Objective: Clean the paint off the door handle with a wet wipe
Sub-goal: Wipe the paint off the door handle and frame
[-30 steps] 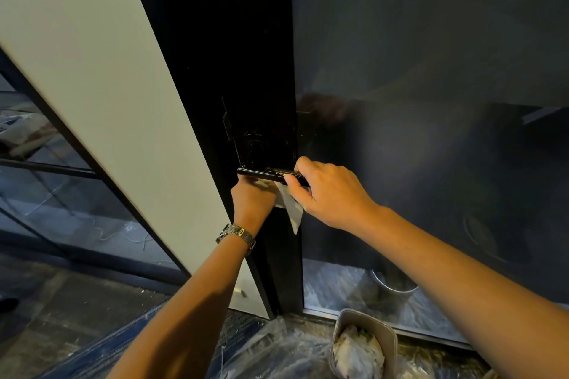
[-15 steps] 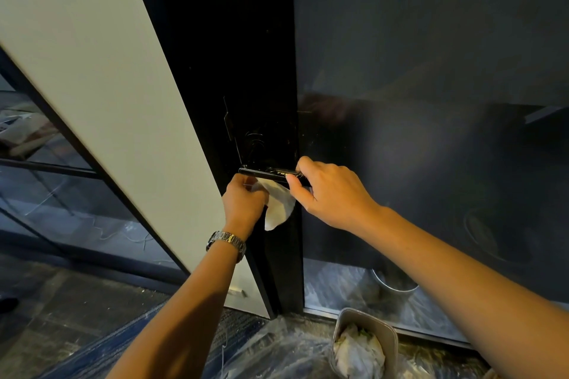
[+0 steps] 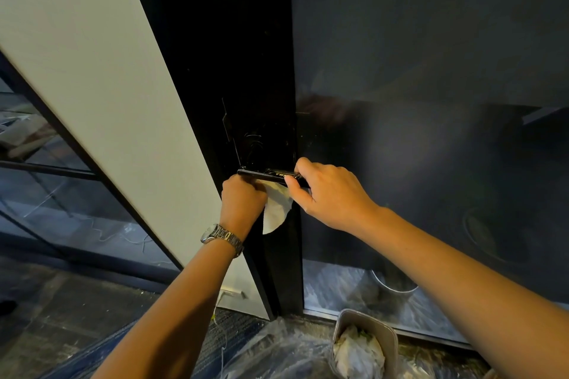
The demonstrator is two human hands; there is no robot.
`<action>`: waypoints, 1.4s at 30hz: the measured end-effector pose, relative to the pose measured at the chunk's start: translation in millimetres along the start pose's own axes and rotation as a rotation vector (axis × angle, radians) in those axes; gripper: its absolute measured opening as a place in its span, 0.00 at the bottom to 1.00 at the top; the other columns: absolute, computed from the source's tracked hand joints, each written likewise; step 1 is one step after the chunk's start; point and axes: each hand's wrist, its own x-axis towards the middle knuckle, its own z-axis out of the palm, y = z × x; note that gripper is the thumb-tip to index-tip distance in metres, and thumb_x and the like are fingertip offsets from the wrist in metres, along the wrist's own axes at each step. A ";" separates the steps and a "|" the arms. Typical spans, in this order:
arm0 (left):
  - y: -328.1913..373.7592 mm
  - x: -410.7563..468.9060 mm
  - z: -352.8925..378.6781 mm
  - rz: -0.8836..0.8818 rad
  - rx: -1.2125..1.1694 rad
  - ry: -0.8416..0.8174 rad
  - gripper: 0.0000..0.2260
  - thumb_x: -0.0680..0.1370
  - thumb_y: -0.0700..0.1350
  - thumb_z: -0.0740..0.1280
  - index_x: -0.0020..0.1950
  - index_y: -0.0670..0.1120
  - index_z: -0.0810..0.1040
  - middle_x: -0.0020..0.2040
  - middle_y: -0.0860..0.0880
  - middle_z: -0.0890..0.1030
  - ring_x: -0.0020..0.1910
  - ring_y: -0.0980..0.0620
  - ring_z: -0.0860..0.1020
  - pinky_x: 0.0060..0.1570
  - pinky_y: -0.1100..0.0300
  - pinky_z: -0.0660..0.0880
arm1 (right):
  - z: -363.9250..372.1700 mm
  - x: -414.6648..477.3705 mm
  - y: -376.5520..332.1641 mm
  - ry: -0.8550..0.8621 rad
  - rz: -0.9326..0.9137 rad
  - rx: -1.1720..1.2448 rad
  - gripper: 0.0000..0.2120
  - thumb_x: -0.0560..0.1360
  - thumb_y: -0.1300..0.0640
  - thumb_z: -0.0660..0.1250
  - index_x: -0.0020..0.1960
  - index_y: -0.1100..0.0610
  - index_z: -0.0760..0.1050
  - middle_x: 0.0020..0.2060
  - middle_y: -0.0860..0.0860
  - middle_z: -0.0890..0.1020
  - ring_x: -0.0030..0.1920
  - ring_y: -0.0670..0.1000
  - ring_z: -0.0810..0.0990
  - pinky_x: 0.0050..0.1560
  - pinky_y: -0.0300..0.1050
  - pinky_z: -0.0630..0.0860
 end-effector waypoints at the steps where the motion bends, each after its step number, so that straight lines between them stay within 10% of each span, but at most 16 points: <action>1: 1.7 1.3 0.8 -0.018 -0.011 -0.017 0.07 0.75 0.37 0.64 0.49 0.35 0.78 0.44 0.41 0.78 0.35 0.53 0.72 0.38 0.66 0.70 | 0.3 0.3 0.3 0.001 0.001 -0.003 0.14 0.80 0.46 0.54 0.52 0.56 0.70 0.34 0.47 0.75 0.29 0.47 0.71 0.25 0.35 0.61; 10: 10.1 4.5 0.5 -0.154 -0.135 0.001 0.01 0.72 0.37 0.67 0.41 0.40 0.77 0.34 0.49 0.75 0.33 0.54 0.74 0.34 0.72 0.72 | 0.8 0.3 -0.4 0.007 0.010 -0.023 0.14 0.79 0.46 0.53 0.50 0.56 0.69 0.34 0.48 0.75 0.28 0.47 0.71 0.25 0.35 0.60; 14: 0.1 7.2 -2.9 -0.365 -0.425 -0.004 0.05 0.74 0.34 0.63 0.42 0.41 0.77 0.44 0.42 0.77 0.50 0.39 0.78 0.49 0.49 0.79 | 0.1 -0.2 -0.4 0.005 0.011 -0.020 0.14 0.80 0.46 0.53 0.51 0.56 0.69 0.35 0.47 0.75 0.29 0.46 0.71 0.25 0.36 0.60; 19: -5.8 2.1 -5.7 -0.572 -0.736 -0.050 0.11 0.78 0.34 0.58 0.59 0.38 0.73 0.52 0.41 0.74 0.51 0.42 0.75 0.49 0.53 0.77 | -0.2 -1.0 -0.8 0.005 0.009 -0.016 0.15 0.80 0.46 0.52 0.53 0.56 0.70 0.38 0.49 0.78 0.31 0.47 0.74 0.26 0.36 0.66; 27: 4.7 -9.8 23.0 -0.151 -0.299 0.136 0.16 0.75 0.33 0.61 0.62 0.37 0.67 0.59 0.39 0.73 0.56 0.44 0.75 0.50 0.67 0.73 | -0.1 -1.1 -2.2 -0.001 0.032 -0.004 0.15 0.80 0.46 0.52 0.54 0.56 0.70 0.38 0.48 0.76 0.33 0.47 0.75 0.28 0.35 0.68; 33: -13.0 -12.2 17.9 0.153 0.107 0.010 0.15 0.75 0.41 0.65 0.60 0.38 0.72 0.63 0.42 0.69 0.55 0.44 0.75 0.58 0.58 0.73 | 1.9 0.4 -1.3 0.016 0.024 -0.003 0.15 0.80 0.46 0.53 0.52 0.56 0.70 0.35 0.47 0.75 0.30 0.47 0.73 0.26 0.35 0.63; 42: -2.2 1.4 18.0 -0.125 -0.157 0.009 0.07 0.72 0.44 0.69 0.44 0.40 0.78 0.35 0.48 0.79 0.30 0.58 0.74 0.26 0.72 0.69 | 2.9 0.6 -0.5 0.027 0.022 -0.008 0.16 0.80 0.45 0.53 0.53 0.56 0.71 0.36 0.49 0.77 0.31 0.47 0.73 0.26 0.34 0.63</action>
